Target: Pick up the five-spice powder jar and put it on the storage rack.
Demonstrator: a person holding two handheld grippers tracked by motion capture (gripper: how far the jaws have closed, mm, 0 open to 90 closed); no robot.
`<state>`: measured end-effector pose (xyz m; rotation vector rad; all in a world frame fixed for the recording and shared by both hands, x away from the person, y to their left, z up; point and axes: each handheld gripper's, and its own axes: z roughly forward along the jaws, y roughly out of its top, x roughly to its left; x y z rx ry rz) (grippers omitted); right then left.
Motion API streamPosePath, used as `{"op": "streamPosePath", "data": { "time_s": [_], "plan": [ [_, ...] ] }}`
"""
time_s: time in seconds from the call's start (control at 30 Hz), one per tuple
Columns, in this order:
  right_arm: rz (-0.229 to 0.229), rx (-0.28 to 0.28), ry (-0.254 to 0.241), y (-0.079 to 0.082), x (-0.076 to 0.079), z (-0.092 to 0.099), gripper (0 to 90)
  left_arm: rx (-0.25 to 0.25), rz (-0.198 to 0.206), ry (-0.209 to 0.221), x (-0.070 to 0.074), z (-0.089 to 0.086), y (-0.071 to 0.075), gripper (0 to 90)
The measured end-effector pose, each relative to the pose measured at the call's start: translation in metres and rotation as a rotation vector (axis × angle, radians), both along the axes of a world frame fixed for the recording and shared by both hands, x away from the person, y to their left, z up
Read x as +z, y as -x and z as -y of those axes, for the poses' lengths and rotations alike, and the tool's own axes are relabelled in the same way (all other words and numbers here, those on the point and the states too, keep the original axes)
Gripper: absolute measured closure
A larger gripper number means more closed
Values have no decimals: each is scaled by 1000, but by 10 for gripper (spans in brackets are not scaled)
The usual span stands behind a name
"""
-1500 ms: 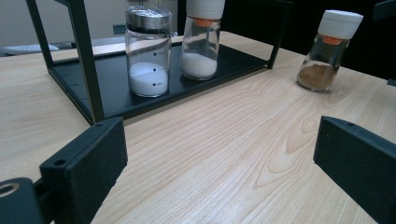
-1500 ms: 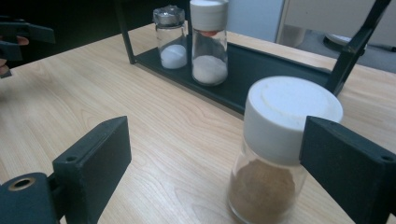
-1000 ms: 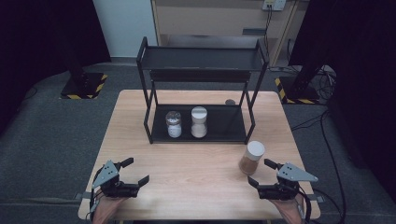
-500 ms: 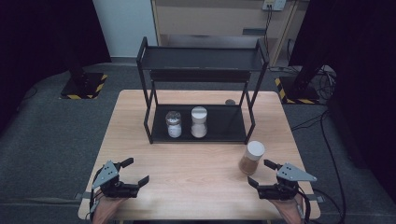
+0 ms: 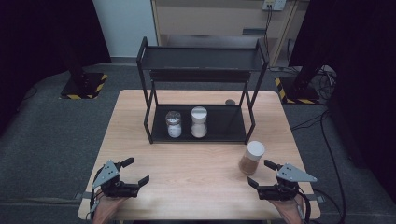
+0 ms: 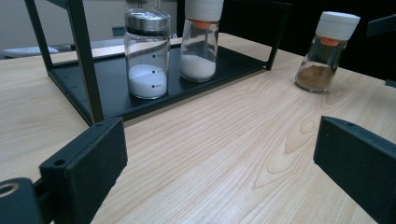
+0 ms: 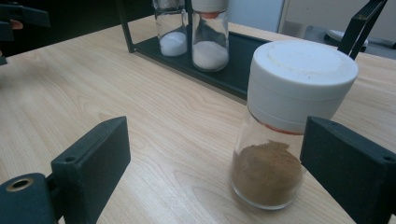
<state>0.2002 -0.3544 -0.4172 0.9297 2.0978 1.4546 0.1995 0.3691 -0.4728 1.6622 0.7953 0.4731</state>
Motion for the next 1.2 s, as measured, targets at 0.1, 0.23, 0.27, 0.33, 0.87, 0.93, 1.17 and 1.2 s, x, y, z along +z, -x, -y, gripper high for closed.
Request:
{"op": "streamPosePath", "data": {
  "time_s": [0.1, 0.23, 0.27, 0.33, 0.87, 0.93, 1.17, 1.2],
  "plan": [
    [3, -1, -2, 1, 1, 0, 87, -1, 0, -1, 0, 0, 0, 19],
    [9, -2, -6, 2, 3, 0, 83, 0, 2, -1, 0, 0, 0, 19],
    [9, -2, -8, 3, 4, 0, 83, 0, 0, -2, 0, 0, 0, 19],
    [13, -2, -4, 4, 6, -1, 75, 0, 2, -1, 0, 0, 0, 19],
    [8, -43, 20, 5, 32, -2, 48, 4, -3, -3, 0, 0, 0, 13],
    [5, -48, 24, 4, 37, -1, 48, 4, -2, -3, 0, 0, 0, 13],
    [-16, -64, 62, -7, 58, -4, 46, -1, -4, -4, 0, 1, -1, 13],
    [-17, -64, 66, -9, 60, -4, 46, -1, -4, -4, 0, 1, -1, 13]
  ]
}}
